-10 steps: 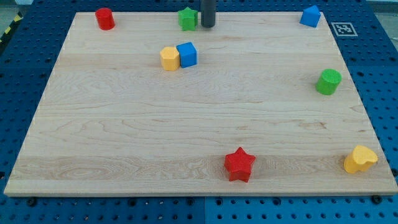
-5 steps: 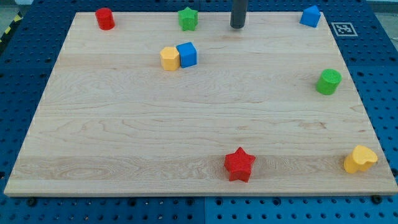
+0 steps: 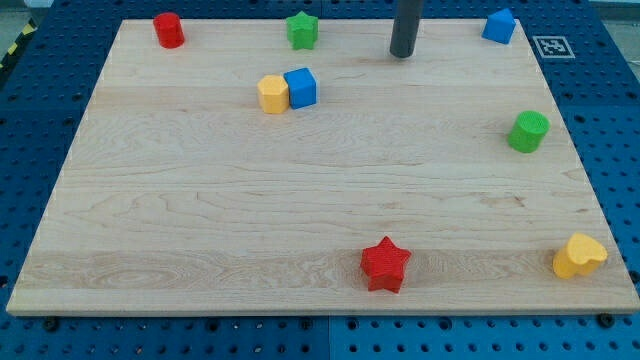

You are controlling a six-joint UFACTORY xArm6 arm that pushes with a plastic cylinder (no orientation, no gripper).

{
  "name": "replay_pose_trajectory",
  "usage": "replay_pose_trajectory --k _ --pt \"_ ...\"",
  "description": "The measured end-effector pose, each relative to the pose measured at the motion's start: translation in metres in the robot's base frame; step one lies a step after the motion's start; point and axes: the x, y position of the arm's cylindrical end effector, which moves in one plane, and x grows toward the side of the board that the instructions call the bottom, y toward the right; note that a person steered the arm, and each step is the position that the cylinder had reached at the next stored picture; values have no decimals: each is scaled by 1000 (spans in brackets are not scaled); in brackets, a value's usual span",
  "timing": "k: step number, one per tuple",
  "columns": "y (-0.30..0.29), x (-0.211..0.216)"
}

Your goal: Slide the blue triangle towards the green circle

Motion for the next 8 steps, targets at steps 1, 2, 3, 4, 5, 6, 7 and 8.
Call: replay_pose_trajectory --k 1,2,3,4,5,6,7,8 --pt "31 1" --pt "92 17" --pt "165 35" --pt "226 36" --pt "228 33" --pt "223 -20" --pt "219 -58" --pt "213 -67"
